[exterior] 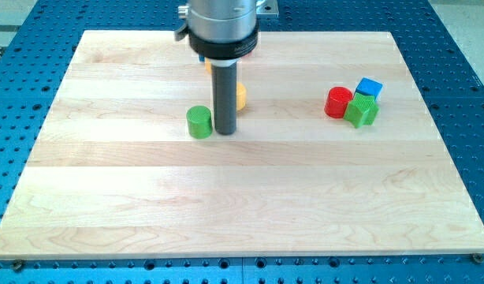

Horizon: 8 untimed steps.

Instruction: Push the yellow heart horizontal to the yellow hexagon

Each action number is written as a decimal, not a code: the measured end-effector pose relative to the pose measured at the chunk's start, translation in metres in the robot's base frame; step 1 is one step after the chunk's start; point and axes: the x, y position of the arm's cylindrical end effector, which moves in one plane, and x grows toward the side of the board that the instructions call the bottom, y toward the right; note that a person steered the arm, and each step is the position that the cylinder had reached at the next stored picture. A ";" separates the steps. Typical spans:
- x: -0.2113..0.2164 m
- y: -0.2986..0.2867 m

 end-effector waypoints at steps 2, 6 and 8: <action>0.028 -0.021; -0.097 0.024; -0.057 -0.006</action>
